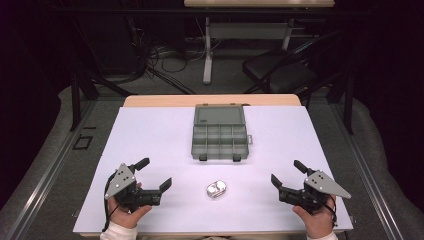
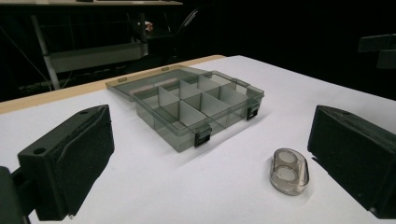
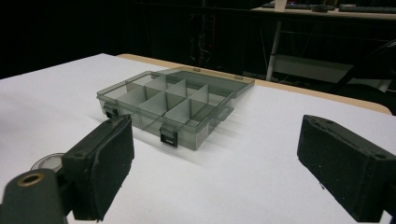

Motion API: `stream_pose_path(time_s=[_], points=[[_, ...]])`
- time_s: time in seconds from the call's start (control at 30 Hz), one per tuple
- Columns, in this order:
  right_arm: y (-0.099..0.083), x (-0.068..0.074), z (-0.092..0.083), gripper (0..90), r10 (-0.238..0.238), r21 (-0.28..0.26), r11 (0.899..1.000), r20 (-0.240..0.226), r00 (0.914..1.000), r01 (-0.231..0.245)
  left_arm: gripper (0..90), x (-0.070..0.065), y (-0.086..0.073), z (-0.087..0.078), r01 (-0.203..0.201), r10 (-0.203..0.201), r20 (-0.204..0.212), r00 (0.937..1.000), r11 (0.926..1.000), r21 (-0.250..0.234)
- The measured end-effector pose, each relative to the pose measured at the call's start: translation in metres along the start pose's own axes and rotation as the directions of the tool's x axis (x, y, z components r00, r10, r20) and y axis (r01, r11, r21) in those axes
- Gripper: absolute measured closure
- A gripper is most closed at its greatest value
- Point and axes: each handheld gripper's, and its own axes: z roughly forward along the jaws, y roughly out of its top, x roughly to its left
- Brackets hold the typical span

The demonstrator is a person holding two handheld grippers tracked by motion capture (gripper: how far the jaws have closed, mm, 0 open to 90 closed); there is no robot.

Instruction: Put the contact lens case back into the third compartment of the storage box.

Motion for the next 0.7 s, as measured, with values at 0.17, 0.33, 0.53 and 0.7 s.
stream_pose_path(time_s=[0.17, 0.33, 0.53, 0.7], points=[[-0.002, 0.000, 0.002, 10.6, -0.003, 0.007, 1.000, 0.001, 1.0000, 0.003, 0.6, 0.000, 0.000, 0.004, 0.008, -0.008, 0.008, 0.9999, 1.0000, 0.000], [-0.002, -0.001, -0.002, 10.6, -0.001, 0.006, 1.000, -0.004, 1.0000, 0.001, 0.6, -0.002, -0.001, 0.011, 0.021, -0.021, 0.025, 0.9995, 0.9998, -0.002], [-0.002, -0.001, -0.001, 10.6, -0.002, 0.007, 1.000, -0.008, 1.0000, 0.002, 1.6, -0.006, 0.003, 0.016, 0.022, -0.022, 0.031, 0.9993, 0.9996, 0.020], [-0.002, 0.000, -0.001, 10.6, -0.006, 0.013, 1.000, -0.009, 0.9999, 0.006, 1.5, -0.012, 0.009, 0.020, 0.035, -0.036, 0.037, 0.9986, 0.9991, 0.023]])
